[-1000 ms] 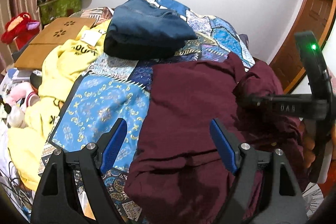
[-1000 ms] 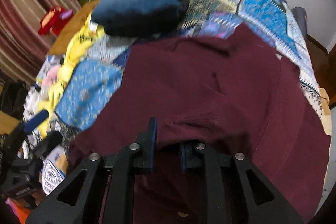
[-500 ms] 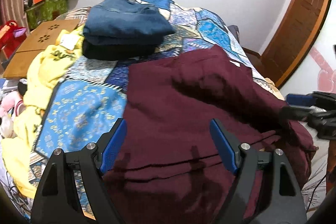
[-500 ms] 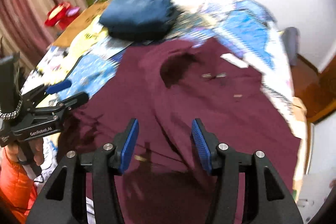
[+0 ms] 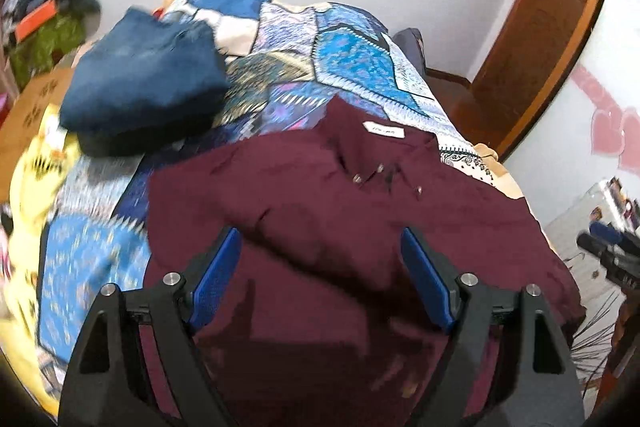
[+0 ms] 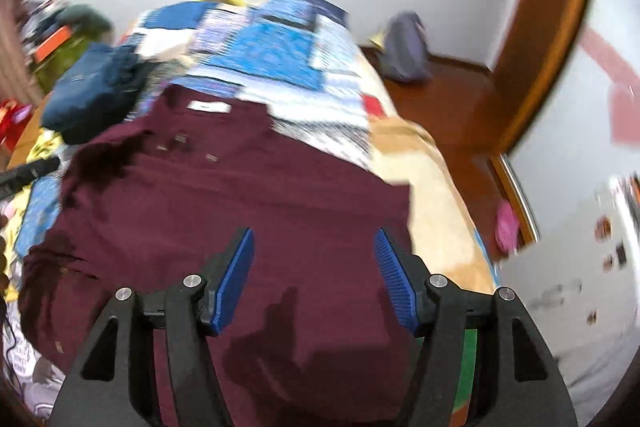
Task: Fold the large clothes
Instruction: 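Smooth the folded side with the right tool and grasp the shirt edge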
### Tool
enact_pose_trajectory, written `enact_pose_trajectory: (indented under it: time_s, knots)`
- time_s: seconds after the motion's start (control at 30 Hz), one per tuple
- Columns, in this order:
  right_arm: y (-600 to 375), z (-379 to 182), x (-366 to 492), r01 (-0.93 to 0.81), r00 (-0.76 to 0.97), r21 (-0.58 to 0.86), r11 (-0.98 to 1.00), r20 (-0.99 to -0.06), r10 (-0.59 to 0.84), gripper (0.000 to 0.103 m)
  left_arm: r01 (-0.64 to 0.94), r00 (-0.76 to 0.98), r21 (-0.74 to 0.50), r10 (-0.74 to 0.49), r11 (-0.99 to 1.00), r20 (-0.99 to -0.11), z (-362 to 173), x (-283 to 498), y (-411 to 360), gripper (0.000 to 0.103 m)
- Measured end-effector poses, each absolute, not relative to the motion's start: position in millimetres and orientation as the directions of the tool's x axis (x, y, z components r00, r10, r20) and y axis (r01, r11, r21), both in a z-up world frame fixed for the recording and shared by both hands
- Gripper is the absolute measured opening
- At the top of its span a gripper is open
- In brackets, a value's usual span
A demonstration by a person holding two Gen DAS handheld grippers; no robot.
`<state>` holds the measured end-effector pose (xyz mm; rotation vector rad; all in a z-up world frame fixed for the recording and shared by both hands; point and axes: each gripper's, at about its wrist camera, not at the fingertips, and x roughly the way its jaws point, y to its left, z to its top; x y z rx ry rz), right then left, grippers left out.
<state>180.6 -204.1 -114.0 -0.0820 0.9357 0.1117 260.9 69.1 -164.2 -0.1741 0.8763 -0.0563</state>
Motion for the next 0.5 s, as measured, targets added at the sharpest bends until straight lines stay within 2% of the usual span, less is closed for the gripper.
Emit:
enact_pose_trajectory:
  time_s: [0.07,0.3,0.5]
  knots:
    - [-217,-126,180,-0.092,0.562,-0.002,0.996,-0.825,0.051,0.059,-0.016,0.626,-0.150,-0.107,0.989,-0.772,-168,278,62,0.091]
    - [-240,-151,172,-0.059,0.522,0.029,0.998,-0.851,0.055,0.059,-0.054,0.511,0.007,0.034,0.998,-0.859,-213,306,65,0.092]
    - [-245,-172,175,-0.050,0.485,0.043,0.998,-0.872,0.061,0.059,-0.150,0.507,-0.005,0.073,0.989,-0.859,-225,264,116,0.095]
